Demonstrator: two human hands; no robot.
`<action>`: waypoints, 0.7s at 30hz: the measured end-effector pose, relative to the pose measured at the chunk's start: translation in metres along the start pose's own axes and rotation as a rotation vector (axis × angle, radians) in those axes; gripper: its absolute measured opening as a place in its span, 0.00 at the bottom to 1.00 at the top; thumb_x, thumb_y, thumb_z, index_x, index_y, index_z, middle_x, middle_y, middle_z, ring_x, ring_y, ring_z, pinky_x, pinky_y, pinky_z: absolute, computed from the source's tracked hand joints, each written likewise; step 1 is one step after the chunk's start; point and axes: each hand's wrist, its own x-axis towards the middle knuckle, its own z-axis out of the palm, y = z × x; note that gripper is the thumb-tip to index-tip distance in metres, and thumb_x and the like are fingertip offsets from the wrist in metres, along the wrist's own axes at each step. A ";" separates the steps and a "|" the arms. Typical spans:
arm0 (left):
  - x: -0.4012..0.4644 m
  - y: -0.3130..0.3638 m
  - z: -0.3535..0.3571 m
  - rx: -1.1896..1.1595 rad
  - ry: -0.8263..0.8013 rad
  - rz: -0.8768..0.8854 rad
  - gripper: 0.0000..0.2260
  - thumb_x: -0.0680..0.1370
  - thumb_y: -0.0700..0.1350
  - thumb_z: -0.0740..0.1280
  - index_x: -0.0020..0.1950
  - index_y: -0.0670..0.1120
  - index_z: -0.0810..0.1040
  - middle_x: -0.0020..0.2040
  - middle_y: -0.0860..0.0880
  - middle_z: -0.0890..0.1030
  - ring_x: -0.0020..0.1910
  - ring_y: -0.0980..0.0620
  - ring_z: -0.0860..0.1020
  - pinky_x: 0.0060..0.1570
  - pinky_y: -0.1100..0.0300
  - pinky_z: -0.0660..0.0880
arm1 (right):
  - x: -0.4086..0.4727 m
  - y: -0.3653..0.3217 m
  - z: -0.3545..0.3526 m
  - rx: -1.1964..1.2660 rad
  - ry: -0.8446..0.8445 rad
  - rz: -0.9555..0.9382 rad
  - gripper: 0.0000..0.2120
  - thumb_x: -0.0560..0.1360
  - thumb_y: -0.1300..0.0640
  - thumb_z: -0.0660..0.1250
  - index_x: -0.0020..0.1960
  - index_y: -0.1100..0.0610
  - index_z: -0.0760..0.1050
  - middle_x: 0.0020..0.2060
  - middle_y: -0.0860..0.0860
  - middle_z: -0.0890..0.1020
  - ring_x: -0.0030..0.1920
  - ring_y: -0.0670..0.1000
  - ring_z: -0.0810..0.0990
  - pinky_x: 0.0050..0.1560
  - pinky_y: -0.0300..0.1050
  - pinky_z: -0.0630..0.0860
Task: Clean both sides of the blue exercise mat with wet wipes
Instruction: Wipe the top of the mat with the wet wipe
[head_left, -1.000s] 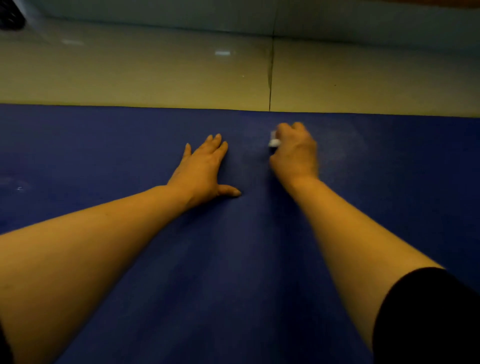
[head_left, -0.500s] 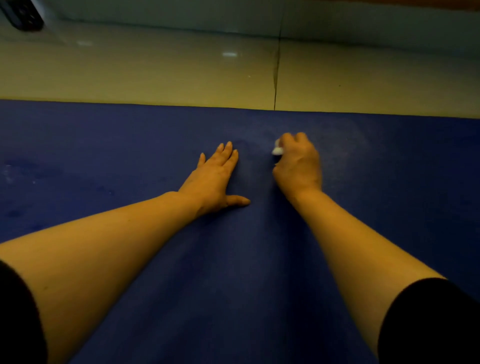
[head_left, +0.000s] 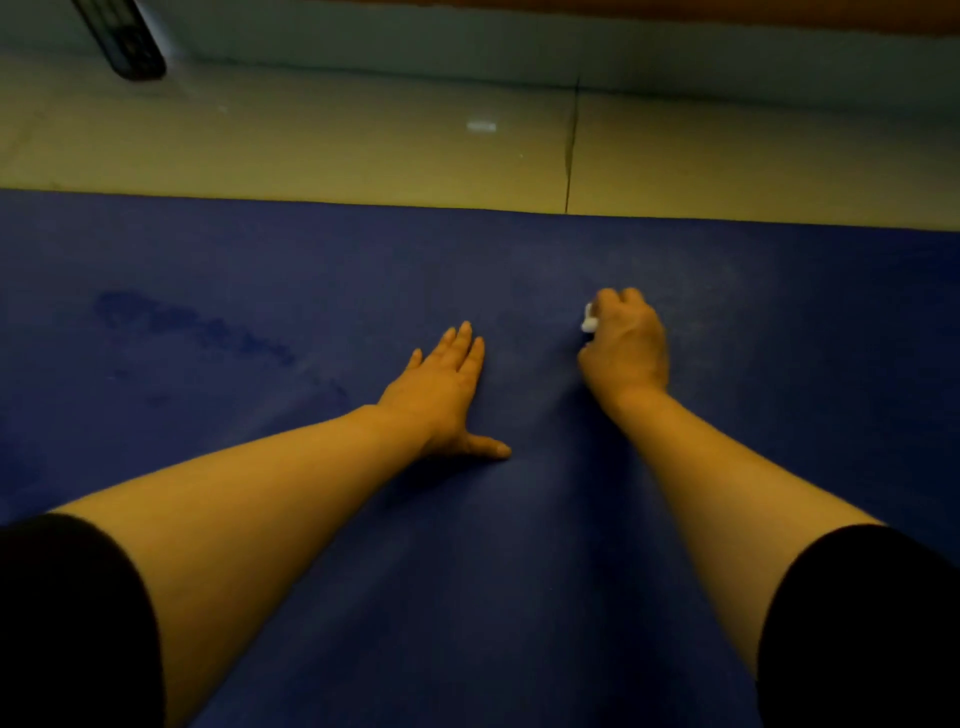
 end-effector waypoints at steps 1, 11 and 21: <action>-0.001 0.003 0.000 0.000 0.000 -0.014 0.56 0.69 0.67 0.69 0.78 0.42 0.36 0.78 0.44 0.34 0.77 0.46 0.37 0.75 0.44 0.43 | -0.004 -0.005 0.000 -0.010 0.004 0.045 0.09 0.73 0.67 0.64 0.53 0.64 0.72 0.55 0.61 0.73 0.51 0.62 0.74 0.49 0.54 0.75; 0.000 0.005 0.003 -0.095 0.029 -0.021 0.56 0.68 0.64 0.72 0.78 0.44 0.36 0.78 0.46 0.34 0.77 0.47 0.36 0.75 0.45 0.41 | -0.025 -0.015 0.005 0.004 -0.109 -0.192 0.07 0.73 0.66 0.64 0.51 0.62 0.73 0.52 0.59 0.74 0.51 0.61 0.75 0.48 0.53 0.74; 0.001 -0.004 0.014 -0.151 0.124 0.012 0.52 0.71 0.59 0.73 0.79 0.45 0.39 0.78 0.47 0.36 0.77 0.50 0.37 0.75 0.48 0.40 | -0.071 -0.059 0.028 0.027 -0.179 -0.292 0.11 0.72 0.64 0.64 0.54 0.61 0.72 0.52 0.59 0.74 0.50 0.60 0.74 0.45 0.49 0.70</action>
